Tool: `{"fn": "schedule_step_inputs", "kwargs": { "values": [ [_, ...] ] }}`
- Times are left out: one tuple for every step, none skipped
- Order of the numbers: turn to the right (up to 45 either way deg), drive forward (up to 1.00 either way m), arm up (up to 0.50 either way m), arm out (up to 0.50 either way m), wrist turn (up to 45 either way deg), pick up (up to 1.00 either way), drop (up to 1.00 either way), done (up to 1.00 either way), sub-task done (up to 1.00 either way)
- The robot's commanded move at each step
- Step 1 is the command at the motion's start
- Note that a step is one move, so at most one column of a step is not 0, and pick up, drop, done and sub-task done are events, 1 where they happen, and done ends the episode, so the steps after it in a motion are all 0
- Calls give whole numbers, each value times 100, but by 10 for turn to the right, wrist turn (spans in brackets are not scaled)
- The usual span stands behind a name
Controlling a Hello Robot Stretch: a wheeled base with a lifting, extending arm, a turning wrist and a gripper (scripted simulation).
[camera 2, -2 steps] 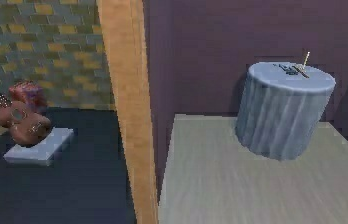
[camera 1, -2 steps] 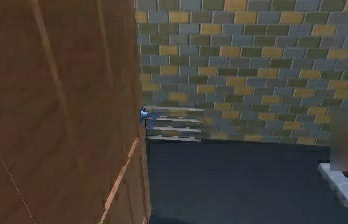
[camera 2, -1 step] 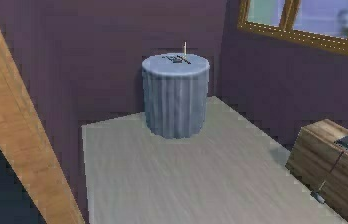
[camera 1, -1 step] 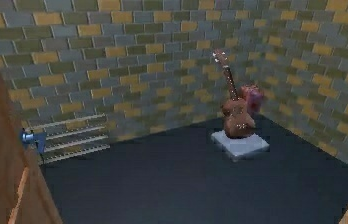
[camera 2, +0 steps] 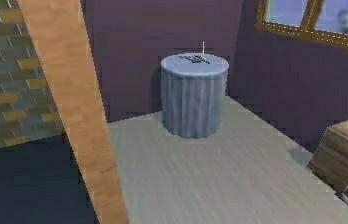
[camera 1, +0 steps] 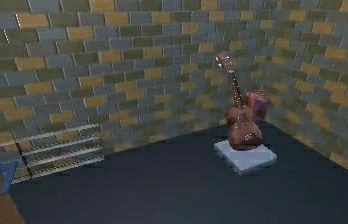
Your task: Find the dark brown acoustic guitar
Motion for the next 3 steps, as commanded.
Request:
{"fn": "schedule_step_inputs", "kwargs": {
  "values": [
    [270, 0, 0, 0, 0, 0, 0, 0, 0],
    [0, 85, 0, 0, 0, 0, 0, 0, 0],
    [-120, 0, 0, 0, 0, 0, 0, 0, 0]
  ]
}}
